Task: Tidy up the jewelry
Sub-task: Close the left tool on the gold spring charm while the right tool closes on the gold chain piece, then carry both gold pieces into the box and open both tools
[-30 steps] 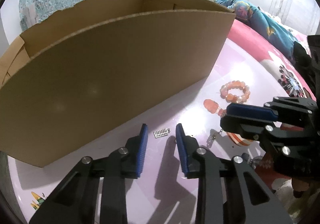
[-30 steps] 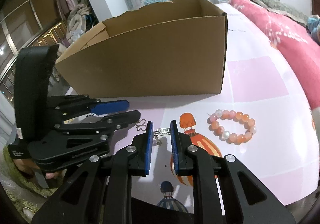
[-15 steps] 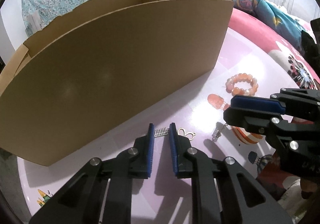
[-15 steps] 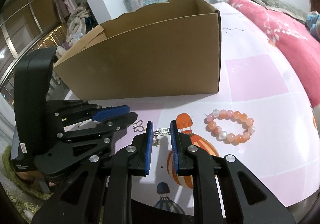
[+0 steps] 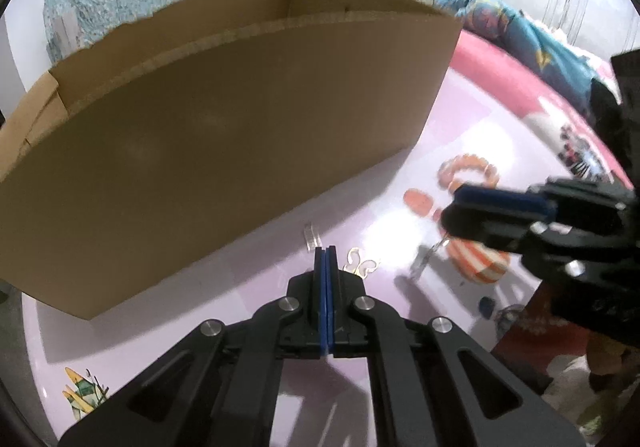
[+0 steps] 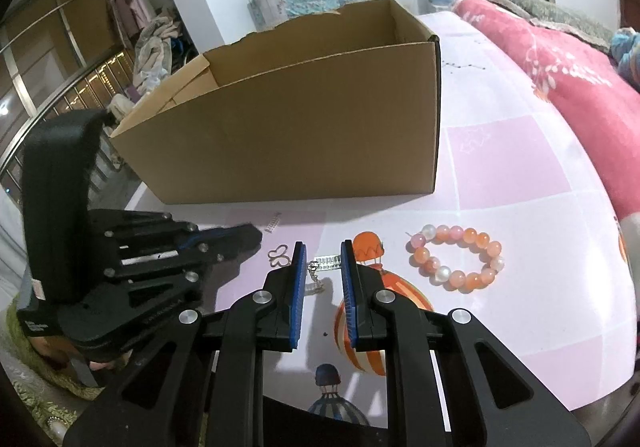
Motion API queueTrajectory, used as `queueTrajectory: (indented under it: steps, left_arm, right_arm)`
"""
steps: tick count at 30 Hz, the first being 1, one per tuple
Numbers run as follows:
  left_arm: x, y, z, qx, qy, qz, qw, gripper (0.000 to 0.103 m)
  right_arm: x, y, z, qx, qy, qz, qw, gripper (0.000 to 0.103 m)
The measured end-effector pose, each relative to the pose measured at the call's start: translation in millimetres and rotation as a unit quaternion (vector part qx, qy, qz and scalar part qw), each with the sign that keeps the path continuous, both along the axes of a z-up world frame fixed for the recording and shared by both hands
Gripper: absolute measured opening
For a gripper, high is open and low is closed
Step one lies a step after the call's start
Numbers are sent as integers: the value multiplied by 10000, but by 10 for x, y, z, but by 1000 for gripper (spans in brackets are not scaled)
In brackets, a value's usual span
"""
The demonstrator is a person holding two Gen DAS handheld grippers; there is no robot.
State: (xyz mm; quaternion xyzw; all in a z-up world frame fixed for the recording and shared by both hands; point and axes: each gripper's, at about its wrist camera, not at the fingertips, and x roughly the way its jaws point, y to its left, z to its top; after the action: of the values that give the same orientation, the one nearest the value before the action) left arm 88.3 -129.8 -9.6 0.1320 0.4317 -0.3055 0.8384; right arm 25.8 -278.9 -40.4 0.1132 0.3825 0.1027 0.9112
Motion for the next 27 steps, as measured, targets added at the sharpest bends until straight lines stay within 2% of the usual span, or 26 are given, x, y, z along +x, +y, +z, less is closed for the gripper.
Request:
queueTrajectory:
  steps: [7,11,15,20,24,27]
  left_arm:
    - [109,-56,-26,111,-118,11,9999,1]
    - [179,-110,-64,150,-47,14,9999,13]
    - [189,-139,-78,105,69,-5,9999,17]
    - [176,-119,-115,217,22,-15,9998,17]
    - [161,-185,-131,374,-131,57,9992,6]
    - [132,-215,-134,433,-220,-21,9988,4]
  right_arm:
    - [13,24,10,8,-19,53,10000,15]
    - [26,4,5,33,-14,68,10000,15]
    - [50,-33,-11,55,-6,60,10000,15]
    - [71,-49,-20,88,2,63,9999,15]
    - [70,-56,-20,100,-5,62,9999,15]
    - [63,-66,-19,109,-16,43,9999,15]
